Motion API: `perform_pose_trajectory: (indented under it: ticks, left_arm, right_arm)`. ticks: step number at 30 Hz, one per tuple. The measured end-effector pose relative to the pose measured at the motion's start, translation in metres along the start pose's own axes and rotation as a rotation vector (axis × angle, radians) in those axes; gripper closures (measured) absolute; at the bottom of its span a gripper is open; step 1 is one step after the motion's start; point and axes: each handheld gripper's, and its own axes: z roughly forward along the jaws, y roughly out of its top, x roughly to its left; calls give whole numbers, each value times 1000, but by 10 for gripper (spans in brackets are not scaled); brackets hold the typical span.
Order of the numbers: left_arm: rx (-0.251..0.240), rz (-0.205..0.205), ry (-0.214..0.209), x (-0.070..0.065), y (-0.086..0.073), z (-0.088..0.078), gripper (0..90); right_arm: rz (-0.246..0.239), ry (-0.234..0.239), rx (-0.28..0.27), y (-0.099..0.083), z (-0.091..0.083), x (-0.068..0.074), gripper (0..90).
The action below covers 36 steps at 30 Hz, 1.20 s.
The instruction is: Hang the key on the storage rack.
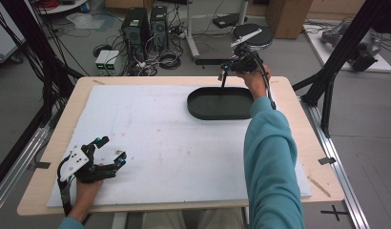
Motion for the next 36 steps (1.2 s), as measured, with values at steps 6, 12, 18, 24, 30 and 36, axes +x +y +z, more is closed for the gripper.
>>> perform_pose_trajectory:
  ticks: [6, 12, 18, 24, 30, 36]
  left_arm:
    - [4, 1, 0, 0, 0, 0, 125]
    - [3, 6, -1, 0, 0, 0, 125]
    - [3, 7, -1, 0, 0, 0, 125]
    - [3, 7, -1, 0, 0, 0, 125]
    - [3, 6, -1, 0, 0, 0, 125]
    - [3, 6, -1, 0, 0, 0, 125]
  right_arm:
    - [-9, -38, 16, -1, 2, -1, 819]
    - [-10, -76, 18, -2, 1, 0, 731]
    - [-27, -102, 20, -2, 2, 1, 669]
    - [-35, -128, 26, -1, 3, 2, 619]
    - [-42, -141, 28, -2, 2, 2, 581]
    - [-44, -157, 35, -2, 1, 4, 536]
